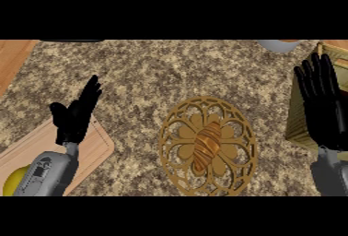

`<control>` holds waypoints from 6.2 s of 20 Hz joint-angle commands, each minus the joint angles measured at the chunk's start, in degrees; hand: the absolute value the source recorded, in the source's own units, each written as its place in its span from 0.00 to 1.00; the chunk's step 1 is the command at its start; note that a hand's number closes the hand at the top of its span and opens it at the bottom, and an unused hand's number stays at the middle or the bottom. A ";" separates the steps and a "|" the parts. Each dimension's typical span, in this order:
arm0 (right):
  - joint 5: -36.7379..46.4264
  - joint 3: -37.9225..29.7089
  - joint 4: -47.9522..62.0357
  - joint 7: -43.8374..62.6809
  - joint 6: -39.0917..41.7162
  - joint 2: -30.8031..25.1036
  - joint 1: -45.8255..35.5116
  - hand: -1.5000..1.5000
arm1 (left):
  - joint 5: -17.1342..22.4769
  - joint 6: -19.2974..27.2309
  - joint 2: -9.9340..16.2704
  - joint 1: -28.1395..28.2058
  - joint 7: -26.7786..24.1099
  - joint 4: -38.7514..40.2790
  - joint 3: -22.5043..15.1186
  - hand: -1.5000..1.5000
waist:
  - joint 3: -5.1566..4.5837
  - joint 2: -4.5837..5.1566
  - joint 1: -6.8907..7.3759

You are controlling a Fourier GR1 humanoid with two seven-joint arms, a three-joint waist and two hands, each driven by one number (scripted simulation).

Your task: Pick the croissant from the placemat and place it in the basket

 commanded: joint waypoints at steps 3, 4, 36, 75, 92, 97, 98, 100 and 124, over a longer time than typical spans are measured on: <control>9.10 4.67 -0.65 1.40 -7.42 2.88 4.05 1.00 | -3.16 -2.13 1.81 2.15 -3.94 -6.14 -1.65 0.50 | -0.43 -0.59 -1.40; 13.03 7.25 -1.07 3.10 -11.34 3.83 4.04 1.00 | -2.59 -4.51 5.04 -0.06 -1.92 -7.69 -0.86 0.50 | -0.45 -0.69 -1.24; 68.71 31.39 -7.14 77.96 17.45 15.41 -17.33 0.00 | -1.42 -8.43 6.45 3.30 -2.13 -12.27 -0.54 0.50 | -0.74 -1.89 -3.90; 85.98 33.27 -15.59 65.83 8.52 18.18 6.07 0.00 | -7.65 -14.60 0.38 5.79 -3.28 -13.86 3.86 0.50 | -0.43 -0.43 -1.73; 83.83 33.98 -4.23 67.76 5.80 18.18 0.20 0.00 | -9.58 -18.13 -0.62 7.13 1.06 -19.31 6.91 0.50 | -0.42 -0.44 -1.49; 81.36 30.45 -6.98 70.10 11.64 18.17 -3.54 0.00 | -10.77 -18.45 -1.86 5.11 -1.70 -15.35 8.19 0.50 | -0.43 -0.43 -1.55; 83.76 33.54 -4.73 67.89 6.09 18.17 0.63 0.00 | -10.43 -19.49 -2.07 3.83 -3.05 -12.45 9.11 0.50 | -0.43 -0.42 -1.66; 81.93 30.61 2.97 64.74 2.90 18.18 -2.17 0.00 | -9.64 -20.95 -0.64 5.16 -2.62 -14.53 9.72 0.50 | -0.42 -0.38 -1.41; 74.15 29.74 13.35 60.69 6.45 18.19 -4.44 1.00 | -15.80 -18.37 -7.43 3.61 -1.85 -13.20 8.39 0.50 | -0.43 -0.38 -1.68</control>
